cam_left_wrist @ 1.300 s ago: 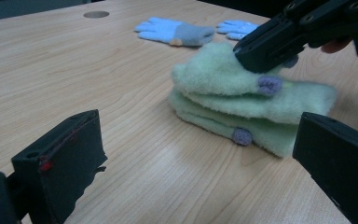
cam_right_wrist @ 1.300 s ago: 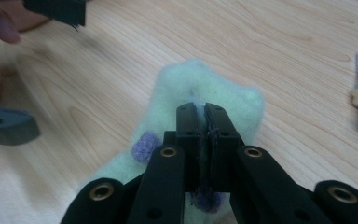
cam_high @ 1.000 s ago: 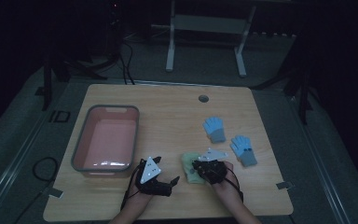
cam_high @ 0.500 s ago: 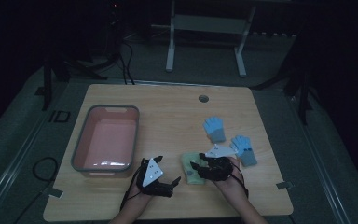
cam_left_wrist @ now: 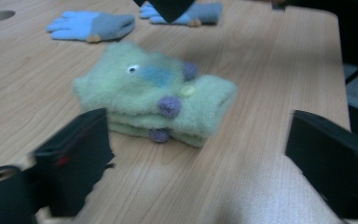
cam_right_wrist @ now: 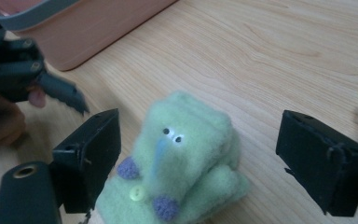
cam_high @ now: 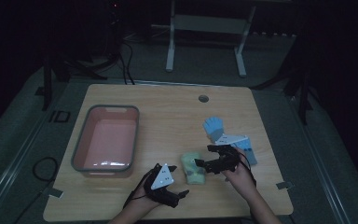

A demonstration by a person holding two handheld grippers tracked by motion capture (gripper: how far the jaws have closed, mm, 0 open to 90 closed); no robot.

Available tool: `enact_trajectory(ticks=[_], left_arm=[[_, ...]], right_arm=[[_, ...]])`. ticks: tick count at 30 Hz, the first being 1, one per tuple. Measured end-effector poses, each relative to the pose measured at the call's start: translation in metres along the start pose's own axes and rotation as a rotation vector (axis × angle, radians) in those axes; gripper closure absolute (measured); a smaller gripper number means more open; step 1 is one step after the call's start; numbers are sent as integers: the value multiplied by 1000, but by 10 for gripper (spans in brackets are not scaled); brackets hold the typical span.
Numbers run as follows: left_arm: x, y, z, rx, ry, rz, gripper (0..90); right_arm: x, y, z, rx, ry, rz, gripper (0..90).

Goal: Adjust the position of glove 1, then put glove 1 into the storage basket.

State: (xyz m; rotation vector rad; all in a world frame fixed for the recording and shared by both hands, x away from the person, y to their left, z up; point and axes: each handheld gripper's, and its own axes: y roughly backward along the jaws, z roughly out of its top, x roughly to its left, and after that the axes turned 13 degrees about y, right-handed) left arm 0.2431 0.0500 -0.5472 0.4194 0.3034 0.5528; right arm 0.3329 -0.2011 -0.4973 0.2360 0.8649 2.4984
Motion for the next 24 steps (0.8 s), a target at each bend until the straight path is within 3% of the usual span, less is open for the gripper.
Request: enact_trajectory(ticks=[2, 5, 6, 7, 9, 10, 11, 12, 13, 15, 17, 19, 24], left_arm=[[-1, -1, 1, 3, -20, -20, 149], [-6, -11, 8, 30, -86, -39, 162], [-6, -11, 8, 30, -86, -39, 162], [-6, -14, 10, 39, -89, -53, 171], [-8, -23, 13, 70, -155, -70, 235], [-8, -23, 13, 70, -155, -70, 240], [-7, -31, 15, 101, -187, -74, 264], [-7, -31, 15, 101, -187, -74, 269], [-7, -37, 17, 118, -217, -85, 291], [-7, -38, 18, 127, -230, -85, 329], [-6, -46, 18, 161, -278, -79, 368], [-5, -49, 18, 172, -280, -81, 387], [-1, -54, 19, 201, -333, -46, 469]], right_arm=[[0, -1, 1, 6, -7, -6, 134], [-3, -9, 5, 18, 10, 38, 137], [-3, -9, 5, 18, 10, 38, 137], [-6, -16, 7, 25, 10, 55, 162], [-10, -24, 8, 49, 15, 71, 220], [-10, -24, 8, 49, 15, 71, 220], [-13, -33, 7, 72, 26, 73, 260], [-15, -37, 7, 90, 27, 80, 276], [-16, -41, 6, 101, 29, 76, 280], [-17, -47, 4, 116, 34, 90, 294], [-18, -51, 0, 132, 29, 100, 308], [-19, -55, -3, 150, 14, 112, 310], [-21, -61, -8, 172, -3, 146, 344]])
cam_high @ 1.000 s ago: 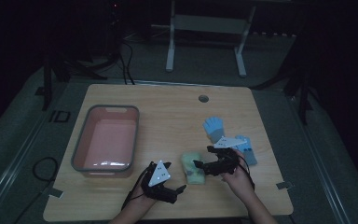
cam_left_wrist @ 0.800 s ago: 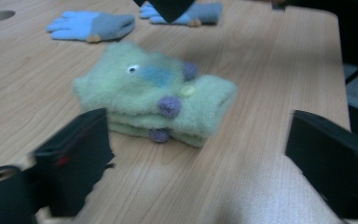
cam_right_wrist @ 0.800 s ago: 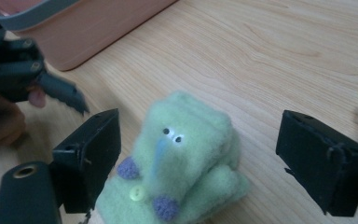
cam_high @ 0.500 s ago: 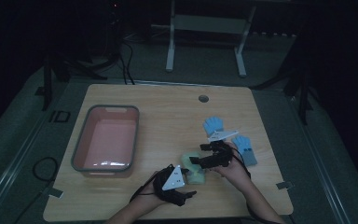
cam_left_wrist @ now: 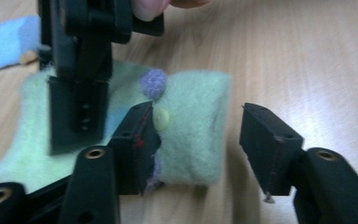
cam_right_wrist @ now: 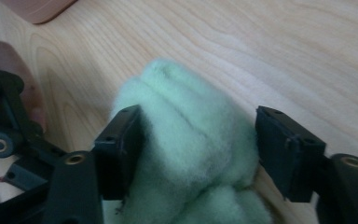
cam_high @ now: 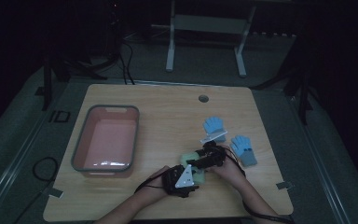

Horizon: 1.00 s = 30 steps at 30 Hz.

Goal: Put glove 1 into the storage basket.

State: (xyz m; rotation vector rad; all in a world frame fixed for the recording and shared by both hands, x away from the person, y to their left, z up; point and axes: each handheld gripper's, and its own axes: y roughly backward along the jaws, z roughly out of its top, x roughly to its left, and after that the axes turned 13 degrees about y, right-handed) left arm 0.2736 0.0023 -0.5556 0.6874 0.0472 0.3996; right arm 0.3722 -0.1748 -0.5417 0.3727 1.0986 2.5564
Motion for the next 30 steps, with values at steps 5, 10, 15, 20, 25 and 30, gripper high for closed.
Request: enact_trajectory(ticks=[5, 10, 15, 20, 25, 30], left_arm=[[-8, -6, 1, 35, -82, 80, 531], [-4, -7, 3, 28, -57, 83, 663], [9, -3, 8, 50, 51, 5, 743], [12, 2, 12, 52, 65, -5, 758], [18, 15, 20, 34, 70, 2, 762], [27, 29, 32, 25, 51, 25, 764]], right_arm=[[-2, -4, -4, -5, -19, 45, 411], [-1, -4, -4, -1, -20, 62, 536], [4, 1, -1, 8, 2, 44, 663], [6, 4, 2, -6, -8, 32, 695], [4, 13, 12, -44, -16, 38, 729], [2, 22, 25, -76, -19, 39, 738]])
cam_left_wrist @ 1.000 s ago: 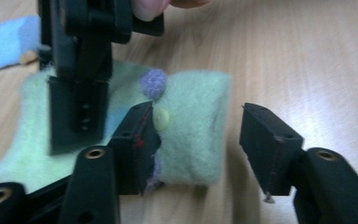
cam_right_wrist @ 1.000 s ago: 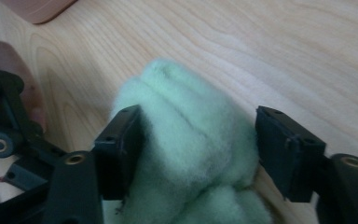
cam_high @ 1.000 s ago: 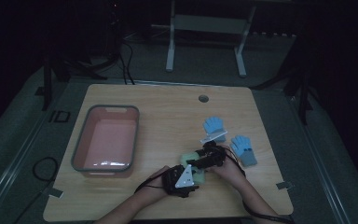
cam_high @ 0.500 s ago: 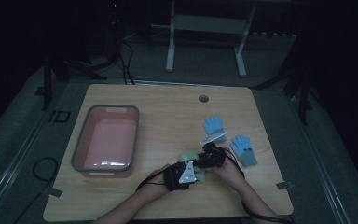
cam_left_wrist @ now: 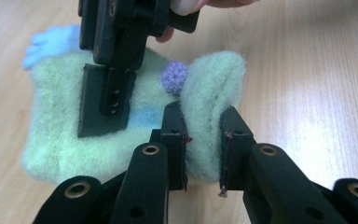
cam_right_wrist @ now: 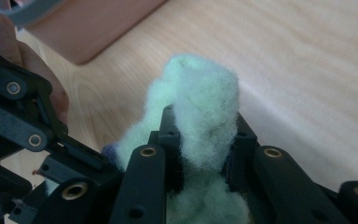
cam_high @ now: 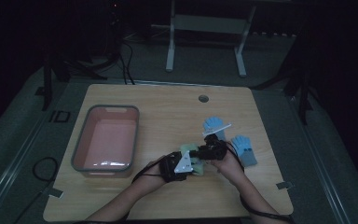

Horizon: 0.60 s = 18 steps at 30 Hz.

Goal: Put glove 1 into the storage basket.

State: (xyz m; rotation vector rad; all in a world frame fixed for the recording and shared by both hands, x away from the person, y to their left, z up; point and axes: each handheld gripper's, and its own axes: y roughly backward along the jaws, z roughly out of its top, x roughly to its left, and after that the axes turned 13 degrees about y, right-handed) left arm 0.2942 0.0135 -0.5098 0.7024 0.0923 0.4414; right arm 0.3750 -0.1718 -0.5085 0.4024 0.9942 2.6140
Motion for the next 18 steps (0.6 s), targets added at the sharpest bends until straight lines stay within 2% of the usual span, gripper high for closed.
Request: enact_trajectory(ticks=[10, 18], left_arm=[[7, 17, 10, -10, -19, 23, 768], [15, 33, 11, -1, -18, 58, 768]], right_arm=[[3, 12, 22, -37, 19, -10, 741], [4, 6, 43, -52, 27, 9, 740]])
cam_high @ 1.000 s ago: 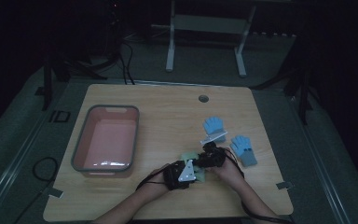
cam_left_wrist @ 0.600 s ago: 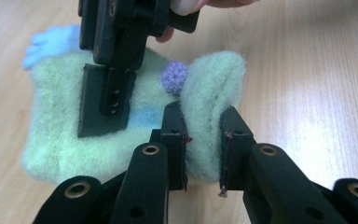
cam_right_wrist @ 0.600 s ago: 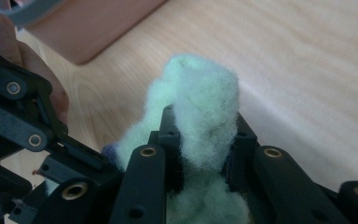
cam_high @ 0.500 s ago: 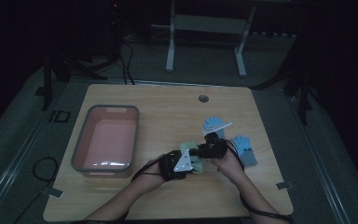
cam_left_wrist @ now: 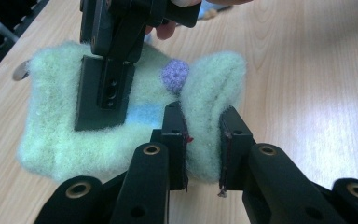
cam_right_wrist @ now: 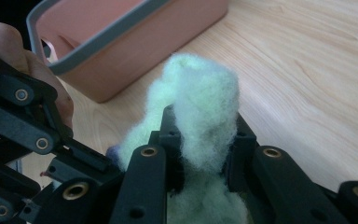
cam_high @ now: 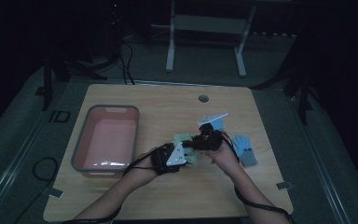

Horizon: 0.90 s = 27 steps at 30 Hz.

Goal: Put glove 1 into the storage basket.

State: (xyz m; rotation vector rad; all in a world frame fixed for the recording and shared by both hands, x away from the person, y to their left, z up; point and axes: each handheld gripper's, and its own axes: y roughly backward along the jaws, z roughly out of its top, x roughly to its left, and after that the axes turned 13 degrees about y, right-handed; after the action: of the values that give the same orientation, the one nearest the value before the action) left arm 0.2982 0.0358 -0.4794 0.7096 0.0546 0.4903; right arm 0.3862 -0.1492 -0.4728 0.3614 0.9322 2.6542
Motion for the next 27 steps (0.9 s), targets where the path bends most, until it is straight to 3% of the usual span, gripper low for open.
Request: enact_trajectory(ticks=[12, 15, 16, 27], left_arm=[[19, 40, -10, 38, 5, 68, 768], [20, 44, -11, 42, -1, 75, 768], [25, 55, -16, 45, 7, 90, 768], [41, 91, -37, 76, 29, 156, 768]], right_arm=[[11, -26, 40, -11, 38, 36, 740], [12, -28, 43, -12, 39, 41, 740], [16, -36, 54, -19, 52, 53, 740], [34, -72, 97, -20, 101, 89, 740]])
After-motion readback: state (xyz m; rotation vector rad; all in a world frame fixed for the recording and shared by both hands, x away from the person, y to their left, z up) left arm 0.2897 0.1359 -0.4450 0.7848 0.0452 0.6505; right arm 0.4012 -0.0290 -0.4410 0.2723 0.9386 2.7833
